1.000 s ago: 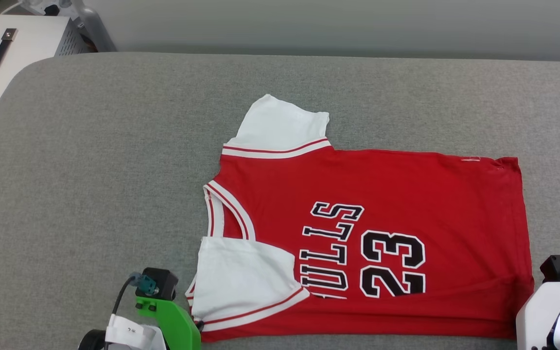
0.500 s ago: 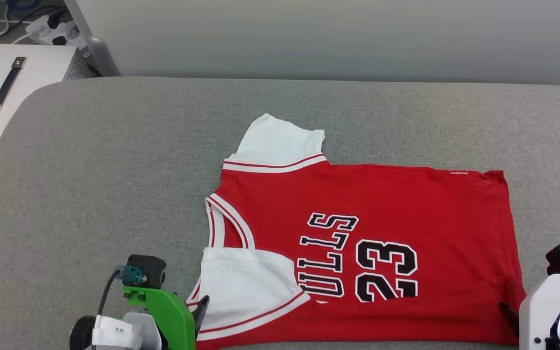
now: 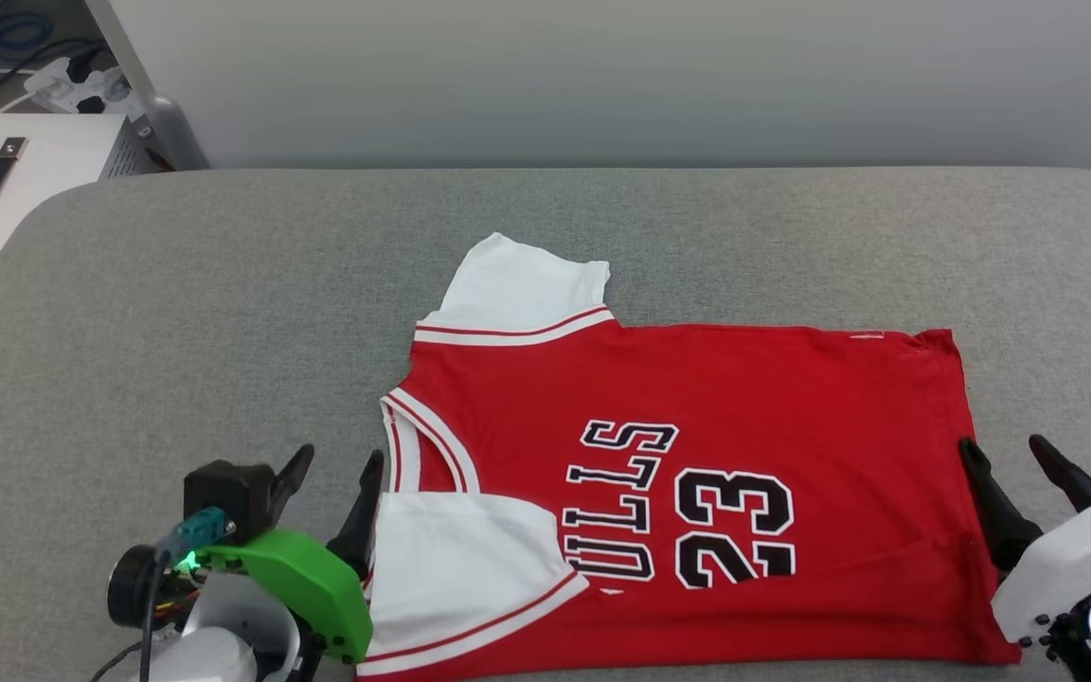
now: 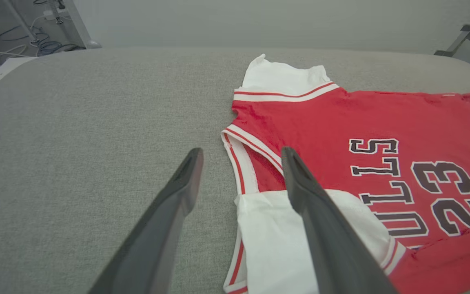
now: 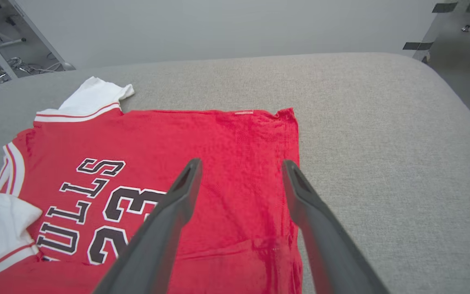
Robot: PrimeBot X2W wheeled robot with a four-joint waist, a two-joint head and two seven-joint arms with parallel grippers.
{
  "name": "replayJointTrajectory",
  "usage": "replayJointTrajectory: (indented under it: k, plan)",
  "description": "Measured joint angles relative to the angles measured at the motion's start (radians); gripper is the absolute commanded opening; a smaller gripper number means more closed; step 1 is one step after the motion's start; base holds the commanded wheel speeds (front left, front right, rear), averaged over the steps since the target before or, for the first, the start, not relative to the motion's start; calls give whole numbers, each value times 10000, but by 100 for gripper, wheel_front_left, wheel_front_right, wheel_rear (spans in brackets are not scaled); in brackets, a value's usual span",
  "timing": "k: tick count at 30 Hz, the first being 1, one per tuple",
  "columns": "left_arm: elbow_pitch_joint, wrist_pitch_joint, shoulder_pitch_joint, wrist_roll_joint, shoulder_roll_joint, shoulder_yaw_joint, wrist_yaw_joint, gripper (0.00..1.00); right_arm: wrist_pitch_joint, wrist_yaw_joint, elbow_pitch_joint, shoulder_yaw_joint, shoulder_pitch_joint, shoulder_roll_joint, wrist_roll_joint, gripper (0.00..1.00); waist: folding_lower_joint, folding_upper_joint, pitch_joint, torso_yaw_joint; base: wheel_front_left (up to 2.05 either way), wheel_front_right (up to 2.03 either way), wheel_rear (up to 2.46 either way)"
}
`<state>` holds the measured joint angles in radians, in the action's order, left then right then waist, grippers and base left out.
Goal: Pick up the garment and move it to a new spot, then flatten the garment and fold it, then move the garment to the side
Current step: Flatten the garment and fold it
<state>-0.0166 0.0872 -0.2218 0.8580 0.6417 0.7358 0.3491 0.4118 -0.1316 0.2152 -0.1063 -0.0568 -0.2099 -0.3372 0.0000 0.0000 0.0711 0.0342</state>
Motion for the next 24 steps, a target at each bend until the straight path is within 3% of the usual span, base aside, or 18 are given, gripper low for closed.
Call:
replayJointTrajectory:
  k: [4,10,13,16,19,24]
  plan:
    - [203,1340,-40,-688,-253,-54,-418,100,-1732,0,-59,251,-1,203,-63,100,0,0,82,-57,0,0,0]
    - [249,1687,-184,-1937,-1227,-1256,-911,100,-3549,0,-286,470,52,614,-150,100,0,0,367,-204,0,0,0]
    - [138,1689,-480,-2629,-1498,-1770,-1450,100,-4134,0,-384,587,235,807,-182,100,0,0,571,-338,0,0,0]
    - [575,1674,-1100,-2930,-1358,-1710,-2163,100,-4474,0,-491,748,459,943,-119,100,0,0,852,-481,0,0,0]
    - [1055,1014,-2346,-3103,-1064,-1513,-2907,100,-4713,0,-639,940,647,1014,77,100,0,0,1174,-641,0,0,0]
    - [1954,-1164,-4787,-3068,-617,-1058,-4232,100,-4989,0,-865,1294,1034,1114,140,100,0,0,1757,-995,0,0,0]
